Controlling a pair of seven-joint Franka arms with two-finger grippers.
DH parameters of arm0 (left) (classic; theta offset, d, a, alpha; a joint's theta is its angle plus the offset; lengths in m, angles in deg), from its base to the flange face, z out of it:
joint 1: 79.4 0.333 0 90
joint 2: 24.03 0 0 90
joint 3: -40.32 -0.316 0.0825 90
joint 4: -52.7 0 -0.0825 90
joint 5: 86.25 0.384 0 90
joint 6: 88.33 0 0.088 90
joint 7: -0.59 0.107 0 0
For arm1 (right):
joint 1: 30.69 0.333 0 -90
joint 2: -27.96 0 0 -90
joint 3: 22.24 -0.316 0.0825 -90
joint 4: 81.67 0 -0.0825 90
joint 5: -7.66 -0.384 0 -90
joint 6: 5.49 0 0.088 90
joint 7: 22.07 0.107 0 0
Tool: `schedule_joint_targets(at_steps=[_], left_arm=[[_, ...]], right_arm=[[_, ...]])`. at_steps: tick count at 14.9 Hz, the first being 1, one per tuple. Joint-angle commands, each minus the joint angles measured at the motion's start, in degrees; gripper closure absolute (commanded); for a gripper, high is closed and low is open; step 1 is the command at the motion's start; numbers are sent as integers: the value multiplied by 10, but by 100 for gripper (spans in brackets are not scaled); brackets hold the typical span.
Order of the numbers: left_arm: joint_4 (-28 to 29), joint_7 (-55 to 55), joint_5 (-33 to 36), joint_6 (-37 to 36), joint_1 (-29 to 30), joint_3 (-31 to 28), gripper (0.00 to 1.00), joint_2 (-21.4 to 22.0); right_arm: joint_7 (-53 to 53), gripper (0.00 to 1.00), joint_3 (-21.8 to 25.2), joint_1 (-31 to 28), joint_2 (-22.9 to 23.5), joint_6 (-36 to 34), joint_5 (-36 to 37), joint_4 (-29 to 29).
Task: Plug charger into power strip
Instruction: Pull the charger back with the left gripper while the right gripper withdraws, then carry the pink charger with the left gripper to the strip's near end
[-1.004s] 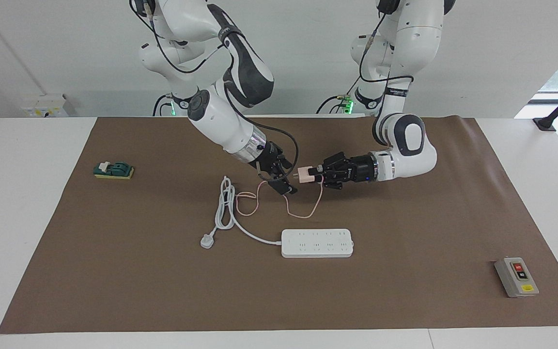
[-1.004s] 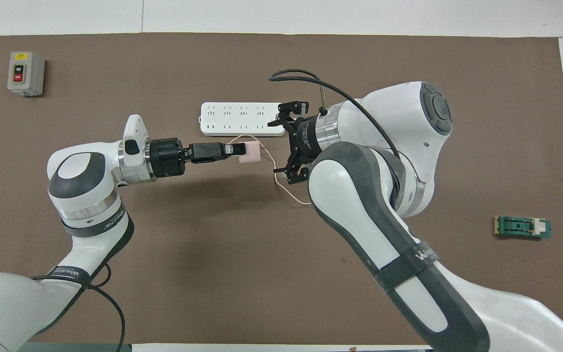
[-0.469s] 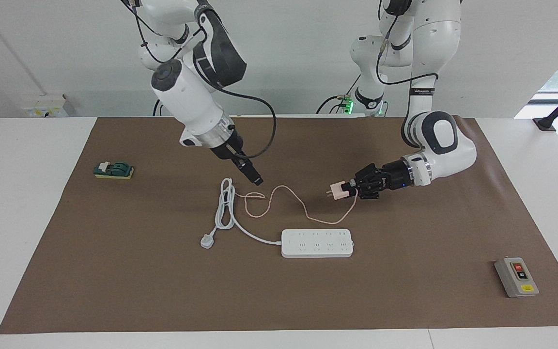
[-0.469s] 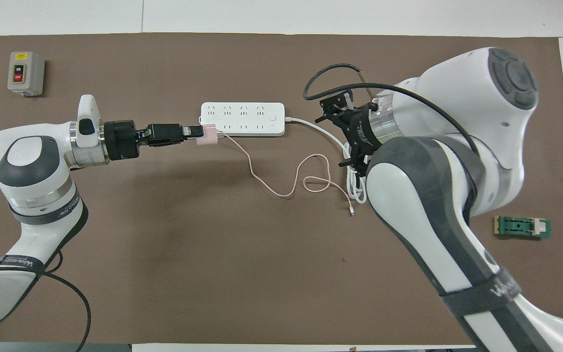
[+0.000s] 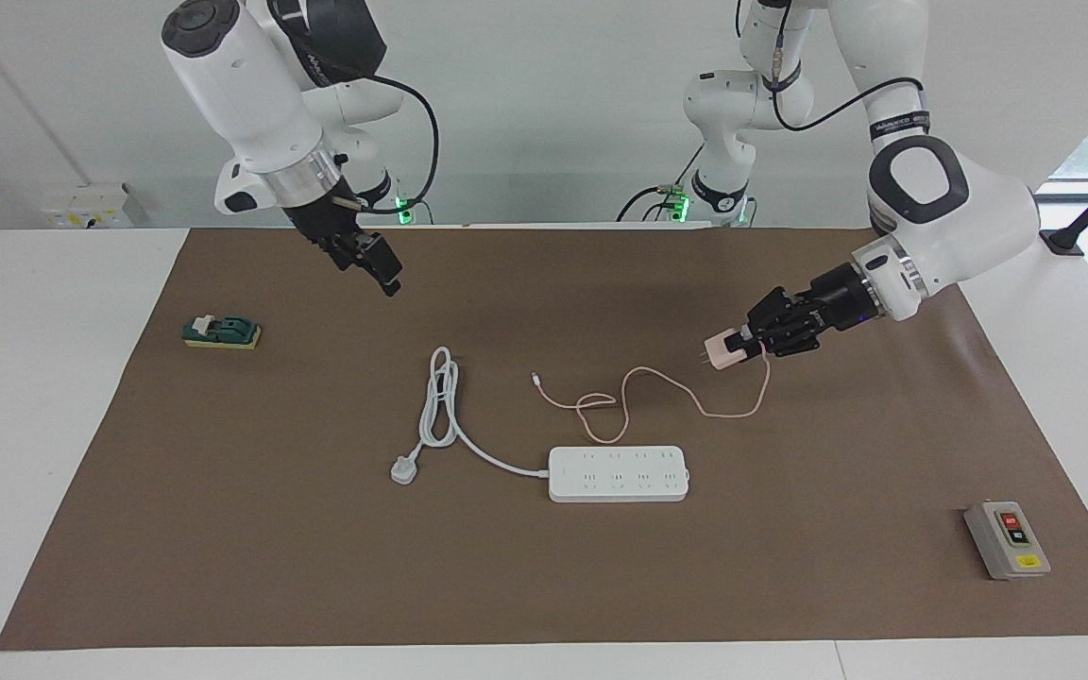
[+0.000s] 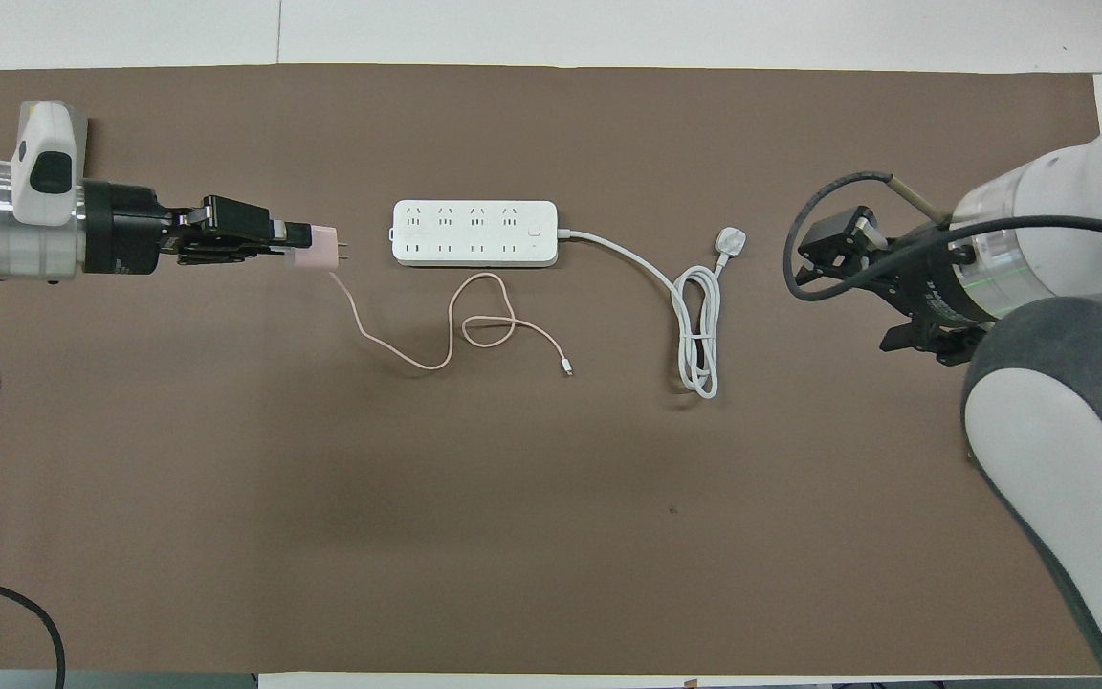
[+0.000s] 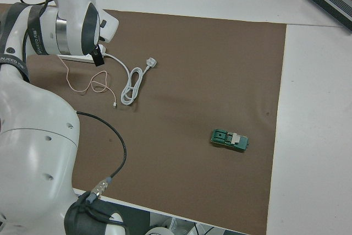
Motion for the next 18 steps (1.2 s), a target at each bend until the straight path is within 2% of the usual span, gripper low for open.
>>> schedule_joint_targets(at_steps=[1, 3, 4, 6, 8, 10, 15, 18], left_arm=[[-12, -76, 117, -17, 9, 4, 100, 22], [-20, -129, 212, -43, 8, 5, 100, 34], [-31, -149, 241, -67, 7, 5, 100, 35], [-60, -216, 305, -120, 6, 7, 100, 35], [-83, -251, 336, -153, 7, 6, 100, 28], [-87, -255, 377, -147, 3, 7, 100, 28], [-92, -288, 422, -114, 2, 10, 100, 32], [-93, -380, 419, -99, 1, 11, 100, 31]], right_arm=[[-51, 0, -3, -3, -22, -42, 48, -10], [-88, 0, 2, -31, -29, -79, 46, -21], [-117, 0, -1, -42, -30, -74, 46, -24], [-241, 0, -32, -87, -25, -57, 50, -21], [-339, 0, -42, -126, -24, -50, 56, -20], [-350, 0, -43, -134, -11, -46, 71, -14], [-344, 0, -51, -135, -15, -85, 73, -7], [-351, 0, -49, -137, -19, -84, 73, -11]])
